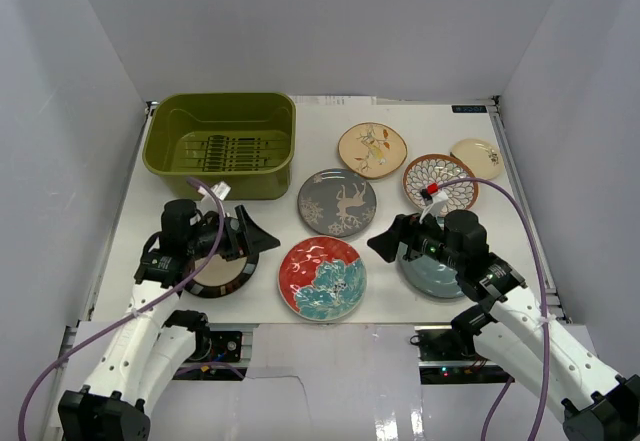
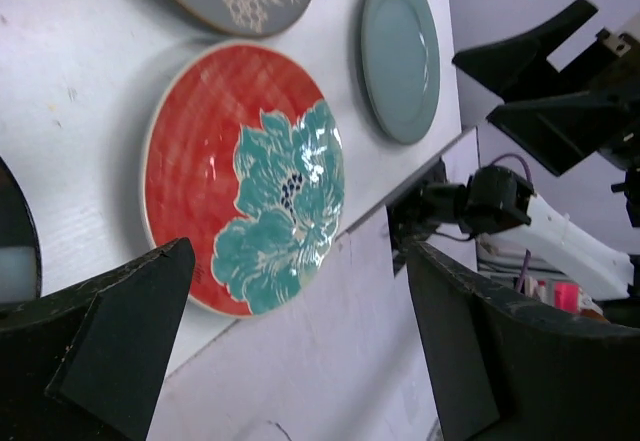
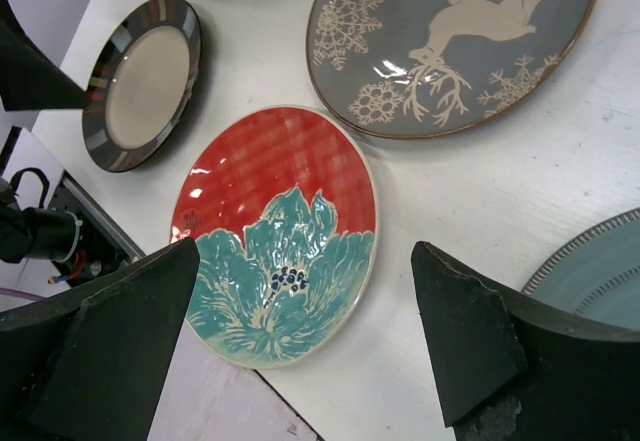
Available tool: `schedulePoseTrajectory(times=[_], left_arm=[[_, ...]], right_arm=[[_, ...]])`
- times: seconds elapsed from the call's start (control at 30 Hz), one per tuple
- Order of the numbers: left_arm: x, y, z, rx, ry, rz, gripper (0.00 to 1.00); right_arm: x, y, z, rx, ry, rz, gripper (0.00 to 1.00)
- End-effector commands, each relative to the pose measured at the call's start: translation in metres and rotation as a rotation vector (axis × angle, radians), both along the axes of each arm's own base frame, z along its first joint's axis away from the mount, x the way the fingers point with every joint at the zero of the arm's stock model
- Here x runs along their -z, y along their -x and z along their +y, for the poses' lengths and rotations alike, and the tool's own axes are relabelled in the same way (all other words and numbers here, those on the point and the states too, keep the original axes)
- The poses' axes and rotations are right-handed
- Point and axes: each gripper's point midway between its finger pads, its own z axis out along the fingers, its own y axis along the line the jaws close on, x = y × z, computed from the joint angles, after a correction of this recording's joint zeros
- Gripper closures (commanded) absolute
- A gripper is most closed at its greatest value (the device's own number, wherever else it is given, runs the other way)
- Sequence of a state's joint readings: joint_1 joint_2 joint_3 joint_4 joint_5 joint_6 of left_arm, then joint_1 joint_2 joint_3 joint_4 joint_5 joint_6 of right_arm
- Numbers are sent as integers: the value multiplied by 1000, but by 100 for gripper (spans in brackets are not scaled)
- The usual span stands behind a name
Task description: Place the plates into the plastic bin on the countertop
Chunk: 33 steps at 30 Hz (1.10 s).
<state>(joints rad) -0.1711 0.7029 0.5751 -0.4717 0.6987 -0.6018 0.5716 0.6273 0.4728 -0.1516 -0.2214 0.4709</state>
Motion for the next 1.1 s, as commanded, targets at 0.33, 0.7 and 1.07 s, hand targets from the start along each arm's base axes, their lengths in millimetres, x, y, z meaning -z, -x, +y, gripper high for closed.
schedulePoseTrajectory(times=[0.33, 0.7, 1.07], left_arm=[[38, 48, -10, 170, 19, 220, 2], [65, 38, -2, 12, -88, 314, 13], [95, 21, -5, -130, -195, 367, 18]], right_arm=[[0, -8, -13, 93, 33, -8, 14], [2, -9, -7, 65, 32, 5, 17], [4, -7, 5, 16, -27, 1, 19]])
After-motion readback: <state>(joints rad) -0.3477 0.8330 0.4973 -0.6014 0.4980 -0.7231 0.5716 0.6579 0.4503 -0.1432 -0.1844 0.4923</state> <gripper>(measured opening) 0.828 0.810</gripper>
